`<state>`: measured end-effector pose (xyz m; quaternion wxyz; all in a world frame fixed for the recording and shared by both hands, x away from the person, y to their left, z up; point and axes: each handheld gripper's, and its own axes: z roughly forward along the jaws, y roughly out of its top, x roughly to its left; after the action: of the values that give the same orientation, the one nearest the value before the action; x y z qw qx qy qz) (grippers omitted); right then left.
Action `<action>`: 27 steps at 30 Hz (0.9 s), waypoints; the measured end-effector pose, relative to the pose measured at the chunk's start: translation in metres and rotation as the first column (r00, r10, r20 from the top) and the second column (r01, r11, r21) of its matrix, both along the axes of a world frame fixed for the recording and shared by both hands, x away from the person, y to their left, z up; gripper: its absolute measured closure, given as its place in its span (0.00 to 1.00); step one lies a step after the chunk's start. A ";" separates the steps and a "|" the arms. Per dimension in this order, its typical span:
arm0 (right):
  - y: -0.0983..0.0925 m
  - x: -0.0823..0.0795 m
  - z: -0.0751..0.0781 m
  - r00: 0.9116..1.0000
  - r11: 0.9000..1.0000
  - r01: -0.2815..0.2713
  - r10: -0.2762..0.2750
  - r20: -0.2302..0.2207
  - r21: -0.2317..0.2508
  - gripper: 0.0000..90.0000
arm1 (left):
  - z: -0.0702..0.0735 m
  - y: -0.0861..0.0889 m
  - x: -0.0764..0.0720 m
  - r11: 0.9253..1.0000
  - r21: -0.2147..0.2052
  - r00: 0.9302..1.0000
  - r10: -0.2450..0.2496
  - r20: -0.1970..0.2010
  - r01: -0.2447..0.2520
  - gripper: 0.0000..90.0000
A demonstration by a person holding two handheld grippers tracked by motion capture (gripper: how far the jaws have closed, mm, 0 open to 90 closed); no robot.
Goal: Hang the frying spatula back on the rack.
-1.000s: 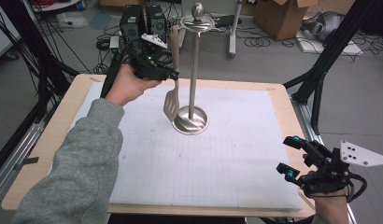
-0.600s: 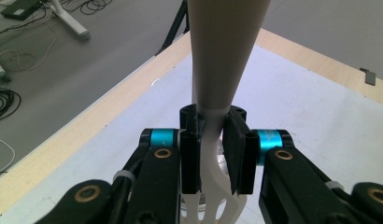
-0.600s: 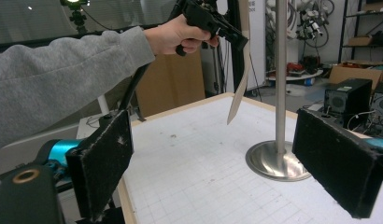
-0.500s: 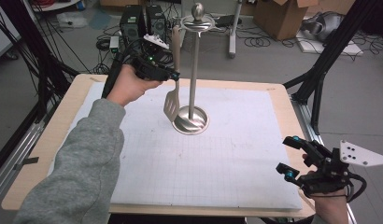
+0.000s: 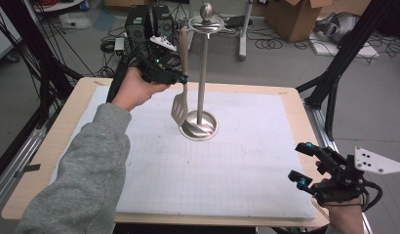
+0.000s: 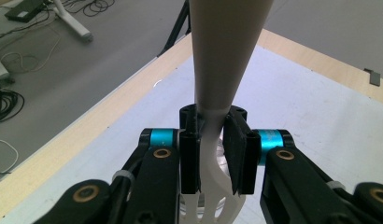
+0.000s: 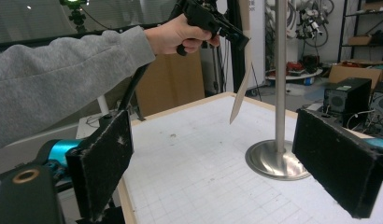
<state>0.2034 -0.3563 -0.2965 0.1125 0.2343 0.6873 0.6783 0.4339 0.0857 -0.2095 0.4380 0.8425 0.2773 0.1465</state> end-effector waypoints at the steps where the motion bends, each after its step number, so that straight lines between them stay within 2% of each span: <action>1: 0.000 0.000 0.000 1.000 1.000 0.001 -0.001 0.003 -0.002 0.13 | 0.001 0.001 0.000 1.000 -0.007 1.000 -0.003 0.005 0.004 0.83; 3: 0.000 0.000 0.000 1.000 1.000 0.002 -0.002 -0.006 -0.001 0.13 | 0.003 0.002 -0.002 0.999 -0.038 1.000 -0.018 0.025 0.019 0.81; 6: 0.000 0.000 -0.001 1.000 1.000 0.001 -0.001 -0.006 -0.004 0.13 | 0.003 0.004 -0.004 0.999 -0.047 0.999 -0.024 0.044 0.026 0.76; 10: 0.002 0.000 0.000 1.000 1.000 -0.002 0.002 0.003 -0.008 0.13 | 0.000 0.008 -0.007 0.996 -0.080 0.997 -0.022 0.078 0.028 0.65; 14: 0.002 -0.001 0.000 1.000 1.000 -0.002 0.002 0.000 -0.009 0.13 | -0.005 0.013 -0.008 0.995 -0.096 0.996 -0.022 0.081 0.030 0.53; 19: 0.004 0.000 0.000 1.000 1.000 -0.006 0.006 -0.006 -0.014 0.13 | -0.008 0.020 -0.009 0.993 -0.111 0.997 -0.039 0.060 0.045 0.40; 23: 0.005 0.001 0.000 1.000 1.000 -0.008 0.008 -0.008 -0.019 0.13 | -0.011 0.025 -0.013 0.989 -0.132 0.996 -0.050 0.075 0.059 0.31; 27: 0.006 0.002 -0.001 1.000 1.000 -0.006 0.006 -0.013 -0.018 0.13 | -0.012 0.033 -0.016 0.985 -0.155 0.992 -0.057 0.111 0.074 0.26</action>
<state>0.2051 -0.3508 -0.2971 0.1082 0.2354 0.6947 0.6710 0.4178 0.1186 -0.2213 0.5222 0.8048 0.2364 0.1539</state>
